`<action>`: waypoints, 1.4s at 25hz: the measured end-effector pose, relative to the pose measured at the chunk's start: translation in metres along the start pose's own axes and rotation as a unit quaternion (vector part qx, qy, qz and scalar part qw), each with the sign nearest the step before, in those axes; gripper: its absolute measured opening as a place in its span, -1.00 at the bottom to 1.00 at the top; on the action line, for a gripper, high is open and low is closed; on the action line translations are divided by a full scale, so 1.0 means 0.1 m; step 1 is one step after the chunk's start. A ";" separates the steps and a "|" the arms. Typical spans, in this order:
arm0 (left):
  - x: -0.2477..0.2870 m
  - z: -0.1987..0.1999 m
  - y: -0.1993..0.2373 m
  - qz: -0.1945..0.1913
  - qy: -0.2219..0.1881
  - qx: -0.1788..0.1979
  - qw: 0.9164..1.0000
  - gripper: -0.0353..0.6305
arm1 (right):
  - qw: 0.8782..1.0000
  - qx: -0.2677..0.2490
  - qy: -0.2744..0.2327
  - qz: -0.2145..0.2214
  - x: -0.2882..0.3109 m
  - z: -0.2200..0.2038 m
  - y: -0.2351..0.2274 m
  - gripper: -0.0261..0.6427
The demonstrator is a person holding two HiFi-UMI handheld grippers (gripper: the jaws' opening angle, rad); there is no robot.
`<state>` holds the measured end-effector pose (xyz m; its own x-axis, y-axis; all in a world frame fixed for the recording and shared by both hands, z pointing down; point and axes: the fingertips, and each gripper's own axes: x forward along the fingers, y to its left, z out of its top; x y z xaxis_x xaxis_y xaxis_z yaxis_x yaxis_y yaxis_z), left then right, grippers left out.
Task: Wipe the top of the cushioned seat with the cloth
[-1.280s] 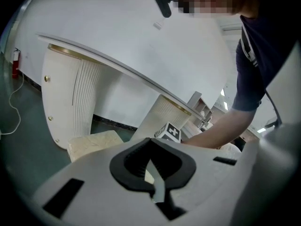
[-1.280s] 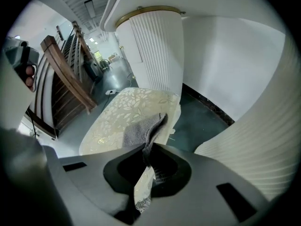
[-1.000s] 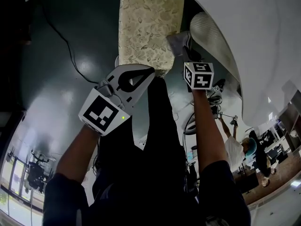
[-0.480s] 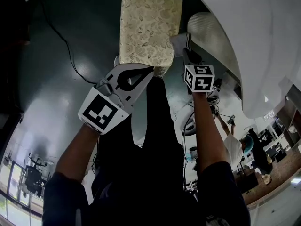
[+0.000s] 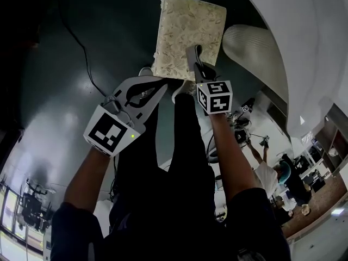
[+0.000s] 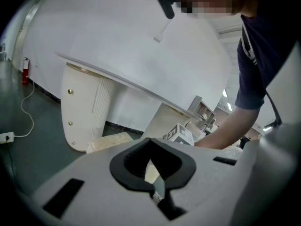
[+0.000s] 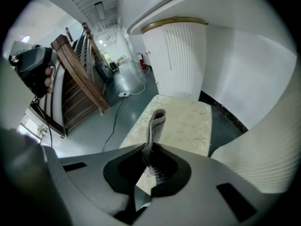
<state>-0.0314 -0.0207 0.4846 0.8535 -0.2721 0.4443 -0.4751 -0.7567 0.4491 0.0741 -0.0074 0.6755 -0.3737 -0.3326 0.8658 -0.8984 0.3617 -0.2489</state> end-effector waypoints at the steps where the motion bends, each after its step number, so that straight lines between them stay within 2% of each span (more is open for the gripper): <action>1: -0.07 -0.02 0.04 0.005 -0.002 -0.004 1.000 -0.88 | 1.000 -0.007 0.002 0.009 0.05 0.03 0.12 -0.82; 8: -0.37 -0.14 0.23 0.026 -0.010 -0.023 0.999 -0.88 | 0.997 -0.044 0.012 0.069 0.39 0.17 0.87 -0.82; 14: -0.42 -0.23 0.28 0.031 -0.006 -0.033 0.999 -0.88 | 0.995 -0.040 0.028 0.084 0.59 0.07 1.04 -0.82; 21: -0.26 -0.28 0.21 0.020 0.005 -0.029 0.999 -0.88 | 0.996 -0.019 0.052 0.069 0.61 -0.29 0.76 -0.82; 35: 0.41 -0.22 -0.22 -0.024 0.033 -0.010 0.999 -0.88 | 0.997 0.034 0.059 0.023 0.27 -0.82 -0.11 -0.82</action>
<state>0.0094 -0.0016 0.5102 0.8600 -0.1951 0.4715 -0.4383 -0.7558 0.4866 0.0925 0.0511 0.7375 -0.3892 -0.2110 0.8966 -0.8960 0.3124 -0.3155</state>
